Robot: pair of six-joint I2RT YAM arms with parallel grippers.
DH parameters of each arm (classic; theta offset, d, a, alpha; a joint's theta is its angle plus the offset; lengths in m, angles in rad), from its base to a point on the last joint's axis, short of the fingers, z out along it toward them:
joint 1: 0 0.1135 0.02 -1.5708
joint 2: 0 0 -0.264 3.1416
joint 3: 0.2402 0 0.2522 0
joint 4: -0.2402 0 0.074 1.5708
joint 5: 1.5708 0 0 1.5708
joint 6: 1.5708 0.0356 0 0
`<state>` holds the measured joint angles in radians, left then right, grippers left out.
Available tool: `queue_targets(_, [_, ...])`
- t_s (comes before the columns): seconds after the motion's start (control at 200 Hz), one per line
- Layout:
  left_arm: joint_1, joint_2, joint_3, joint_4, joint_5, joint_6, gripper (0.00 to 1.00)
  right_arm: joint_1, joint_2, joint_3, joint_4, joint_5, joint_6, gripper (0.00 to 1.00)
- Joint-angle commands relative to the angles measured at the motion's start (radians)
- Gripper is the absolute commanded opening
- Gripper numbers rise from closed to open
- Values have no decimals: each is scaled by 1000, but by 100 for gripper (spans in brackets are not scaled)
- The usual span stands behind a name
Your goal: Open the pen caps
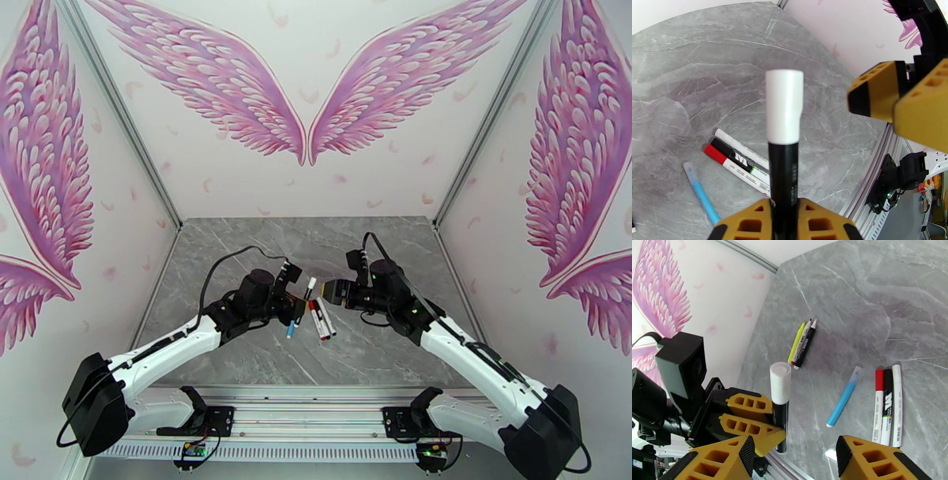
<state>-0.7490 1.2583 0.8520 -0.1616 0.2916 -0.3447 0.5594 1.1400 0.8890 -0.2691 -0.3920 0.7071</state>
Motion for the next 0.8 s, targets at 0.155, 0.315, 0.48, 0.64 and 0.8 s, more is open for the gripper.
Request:
queue_targets(0.155, [-49,-35,-33,92,-28,-22,12,33,65,91,27,61,13,62])
queue_targets(0.315, [-84,-16,-36,118,-53,-20,10,33,88,91,67,53,42,62])
queue_targets(0.48, [-103,-24,-27,119,-69,-11,11,35,114,107,61,30,57,58])
queue_targets(0.64, [-110,-14,-17,107,-71,0,10,36,112,115,46,16,56,51])
queue_targets(0.8, [-115,-10,-14,104,-69,7,10,36,115,131,6,8,38,41])
